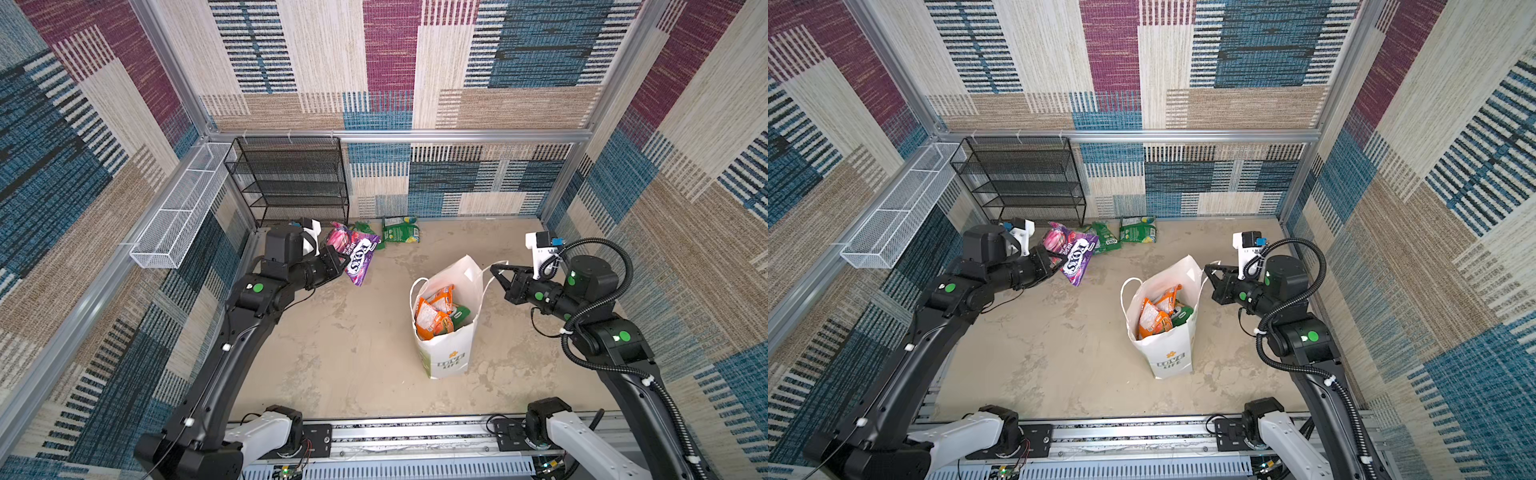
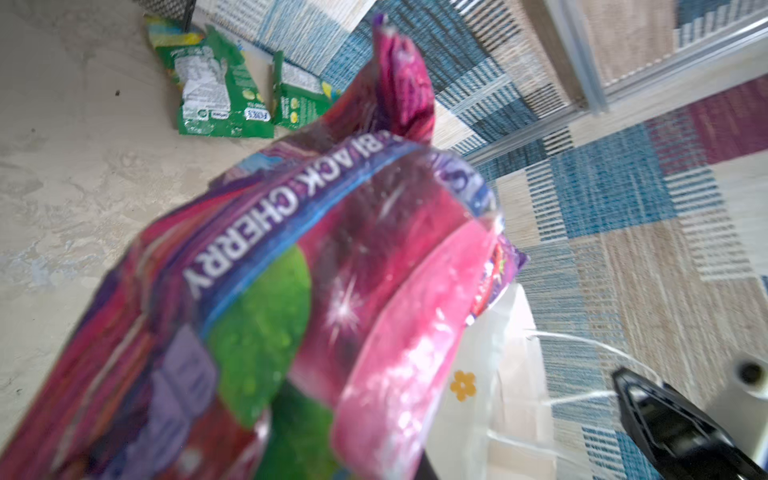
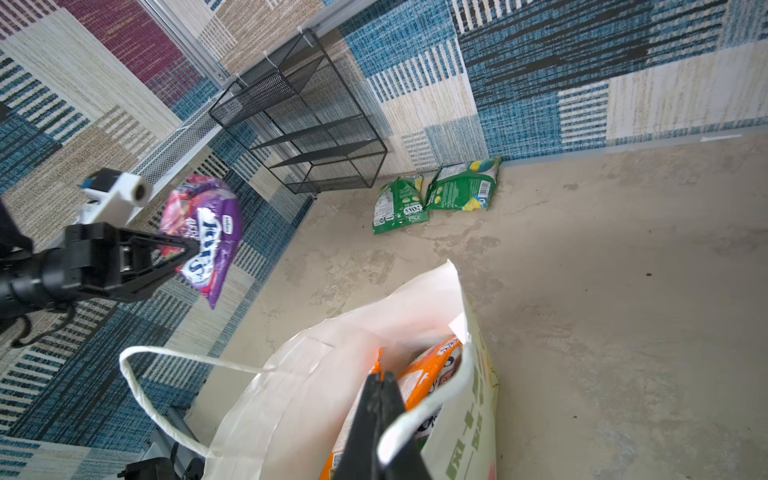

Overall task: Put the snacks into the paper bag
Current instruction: 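Lift the purple packet with the left gripper and carry it over the bag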

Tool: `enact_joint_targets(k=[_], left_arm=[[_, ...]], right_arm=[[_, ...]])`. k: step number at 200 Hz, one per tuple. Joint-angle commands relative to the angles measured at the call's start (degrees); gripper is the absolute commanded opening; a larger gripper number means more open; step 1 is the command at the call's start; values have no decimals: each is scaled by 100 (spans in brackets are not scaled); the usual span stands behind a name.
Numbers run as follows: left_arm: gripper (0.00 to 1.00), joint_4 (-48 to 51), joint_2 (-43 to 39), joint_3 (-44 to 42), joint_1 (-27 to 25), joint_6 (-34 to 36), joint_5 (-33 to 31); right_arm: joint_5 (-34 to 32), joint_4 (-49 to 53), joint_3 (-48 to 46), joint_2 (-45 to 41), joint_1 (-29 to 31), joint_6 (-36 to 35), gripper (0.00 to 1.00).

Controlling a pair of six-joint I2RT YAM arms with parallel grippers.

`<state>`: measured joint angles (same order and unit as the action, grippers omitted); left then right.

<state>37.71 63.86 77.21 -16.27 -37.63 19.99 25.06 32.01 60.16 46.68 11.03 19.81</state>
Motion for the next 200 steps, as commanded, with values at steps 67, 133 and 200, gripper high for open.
enact_joint_targets(k=[67,133,200], left_arm=[[0,233,-672,970,-1176,861,365],[0,518,23,1311,-2812,1498,155],[0,1314,914,1947,-4230,2075,-1143]], right_arm=[[3,-168,118,79,5,-4,0],[-61,-108,66,64,5,14,0],[-54,-116,-2,26,5,28,0]])
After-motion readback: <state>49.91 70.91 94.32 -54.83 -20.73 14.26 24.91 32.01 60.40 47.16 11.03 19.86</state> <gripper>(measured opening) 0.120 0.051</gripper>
